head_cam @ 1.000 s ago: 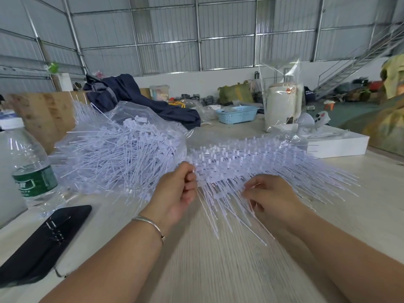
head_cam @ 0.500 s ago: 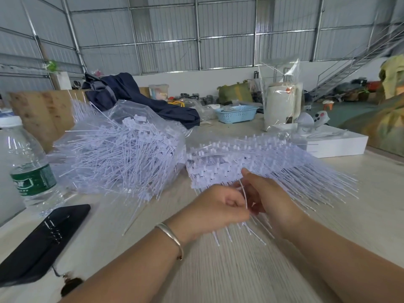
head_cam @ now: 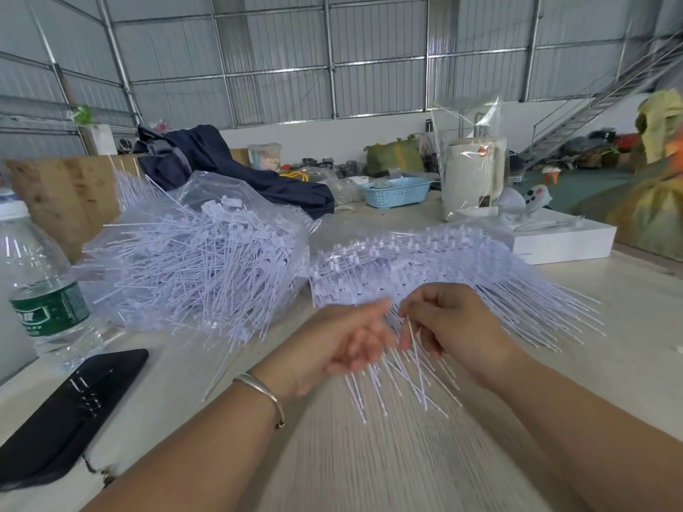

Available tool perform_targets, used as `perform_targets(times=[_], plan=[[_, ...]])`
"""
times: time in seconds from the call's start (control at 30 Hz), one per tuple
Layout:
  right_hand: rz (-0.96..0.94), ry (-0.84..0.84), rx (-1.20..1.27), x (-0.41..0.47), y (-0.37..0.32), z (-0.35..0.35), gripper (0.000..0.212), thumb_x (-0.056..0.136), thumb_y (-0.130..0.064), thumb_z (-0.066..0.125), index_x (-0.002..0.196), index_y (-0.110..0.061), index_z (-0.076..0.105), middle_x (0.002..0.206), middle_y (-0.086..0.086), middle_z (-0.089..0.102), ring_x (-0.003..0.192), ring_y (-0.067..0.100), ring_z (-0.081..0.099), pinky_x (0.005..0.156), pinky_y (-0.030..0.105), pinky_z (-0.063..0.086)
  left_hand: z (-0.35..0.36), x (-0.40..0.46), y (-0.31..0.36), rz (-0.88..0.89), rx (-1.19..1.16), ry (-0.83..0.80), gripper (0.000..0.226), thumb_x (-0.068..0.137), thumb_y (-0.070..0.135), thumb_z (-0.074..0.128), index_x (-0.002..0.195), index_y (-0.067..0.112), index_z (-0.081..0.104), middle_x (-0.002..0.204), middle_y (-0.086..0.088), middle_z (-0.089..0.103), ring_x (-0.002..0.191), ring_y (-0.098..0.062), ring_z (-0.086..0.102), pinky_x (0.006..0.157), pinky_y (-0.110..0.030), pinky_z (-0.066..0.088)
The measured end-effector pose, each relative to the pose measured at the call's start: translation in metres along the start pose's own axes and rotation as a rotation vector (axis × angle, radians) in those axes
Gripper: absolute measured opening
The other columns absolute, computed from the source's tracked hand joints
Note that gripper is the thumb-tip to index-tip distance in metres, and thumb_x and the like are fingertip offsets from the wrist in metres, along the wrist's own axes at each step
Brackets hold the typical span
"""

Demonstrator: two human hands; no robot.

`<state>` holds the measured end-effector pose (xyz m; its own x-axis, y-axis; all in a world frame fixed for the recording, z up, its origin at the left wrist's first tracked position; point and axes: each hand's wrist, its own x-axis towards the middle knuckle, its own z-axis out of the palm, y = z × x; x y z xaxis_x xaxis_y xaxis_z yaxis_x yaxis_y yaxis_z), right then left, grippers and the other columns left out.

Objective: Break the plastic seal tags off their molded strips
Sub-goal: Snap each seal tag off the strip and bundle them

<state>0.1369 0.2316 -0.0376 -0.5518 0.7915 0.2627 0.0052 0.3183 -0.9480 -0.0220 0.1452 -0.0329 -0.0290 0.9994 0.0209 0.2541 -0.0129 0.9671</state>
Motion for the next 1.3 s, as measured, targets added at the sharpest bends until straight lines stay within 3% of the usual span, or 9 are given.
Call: perform_targets(times=[0.2,0.3,0.47,0.53,0.67,0.8,0.9,1.13,1.3], plan=[[-0.311,-0.229,-0.504,-0.021,-0.010,0.026,0.016,0.080,-0.008,0.059,0.064,-0.008,0.056,0.053,0.003,0.063,0.041,0.009,0.049,0.051,0.019,0.043,-0.006,0.010,0.003,-0.063,-0.433,0.141,0.080,0.078,0.063,0.050,0.115,-0.008,0.060,0.094,-0.015,0.069,0.082,-0.025,0.064,0.067,-0.031,0.049],[-0.451,-0.416,-0.955,-0.024,-0.006,0.039,0.021,0.077,-0.023,0.061,0.062,-0.012,0.051,0.059,0.006,0.057,0.056,0.019,0.047,0.053,0.029,0.036,-0.003,0.006,0.000,-0.089,-0.356,0.189,0.058,0.075,0.053,0.062,0.110,0.007,0.070,0.103,-0.012,0.073,0.097,-0.026,0.069,0.087,-0.035,0.050],[-0.409,-0.459,-0.860,-0.028,-0.007,0.035,0.018,0.076,-0.024,0.065,0.063,-0.012,0.060,0.057,0.003,0.060,0.058,0.017,0.049,0.058,0.030,0.043,0.002,0.005,-0.009,-0.051,-0.022,0.257,0.016,0.080,0.007,0.073,0.088,0.021,0.073,0.077,0.010,0.075,0.075,-0.002,0.068,0.065,-0.012,0.048],[-0.454,-0.344,-0.731,-0.029,-0.010,0.033,0.016,0.079,-0.025,0.066,0.065,-0.017,0.066,0.048,-0.010,0.053,0.051,0.008,0.048,0.055,0.024,0.039,-0.002,0.005,-0.006,-0.077,-0.066,0.272,0.019,0.082,0.000,0.066,0.088,0.017,0.072,0.065,0.008,0.071,0.064,-0.006,0.064,0.057,-0.015,0.045],[-0.569,0.338,-0.568,-0.014,-0.014,0.010,0.018,0.086,-0.026,0.058,0.069,-0.025,0.064,0.059,-0.015,0.053,0.056,0.006,0.052,0.050,0.018,0.034,-0.018,-0.001,-0.003,-0.099,-0.299,-0.062,0.027,0.072,-0.004,0.064,0.092,0.011,0.075,0.076,-0.008,0.067,0.068,-0.018,0.061,0.052,-0.022,0.046],[-0.148,0.578,-0.592,0.012,0.007,-0.035,0.013,0.092,-0.018,0.052,0.098,-0.016,0.063,0.094,0.002,0.062,0.081,0.024,0.061,0.073,0.037,0.051,-0.025,-0.010,-0.004,-0.165,-0.247,-0.384,0.025,0.077,0.001,0.055,0.083,0.012,0.076,0.071,-0.006,0.067,0.063,-0.014,0.062,0.052,-0.021,0.048],[0.127,0.482,-0.701,0.019,0.022,-0.052,0.022,0.092,-0.015,0.043,0.098,-0.017,0.063,0.093,0.007,0.067,0.079,0.032,0.063,0.086,0.044,0.050,-0.018,-0.005,-0.003,-0.156,-0.176,-0.197,0.013,0.075,0.003,0.063,0.075,0.009,0.074,0.071,-0.011,0.063,0.060,-0.016,0.057,0.048,-0.020,0.041],[-0.292,0.135,-0.574,0.010,0.007,-0.021,0.017,0.098,-0.022,0.053,0.099,-0.021,0.070,0.092,-0.007,0.070,0.086,0.015,0.063,0.077,0.031,0.046,-0.004,0.002,-0.010,-0.026,0.093,0.142,0.009,0.080,0.011,0.072,0.078,0.017,0.079,0.065,-0.005,0.066,0.056,-0.008,0.056,0.046,-0.019,0.039],[-0.196,-0.224,-0.505,0.005,0.013,0.000,0.026,0.097,-0.028,0.053,0.081,-0.014,0.067,0.056,-0.009,0.056,0.055,0.011,0.053,0.060,0.031,0.042,-0.005,0.000,-0.012,-0.011,0.051,0.165,0.007,0.079,0.021,0.075,0.079,0.015,0.078,0.069,-0.009,0.069,0.059,-0.013,0.060,0.046,-0.020,0.040]])
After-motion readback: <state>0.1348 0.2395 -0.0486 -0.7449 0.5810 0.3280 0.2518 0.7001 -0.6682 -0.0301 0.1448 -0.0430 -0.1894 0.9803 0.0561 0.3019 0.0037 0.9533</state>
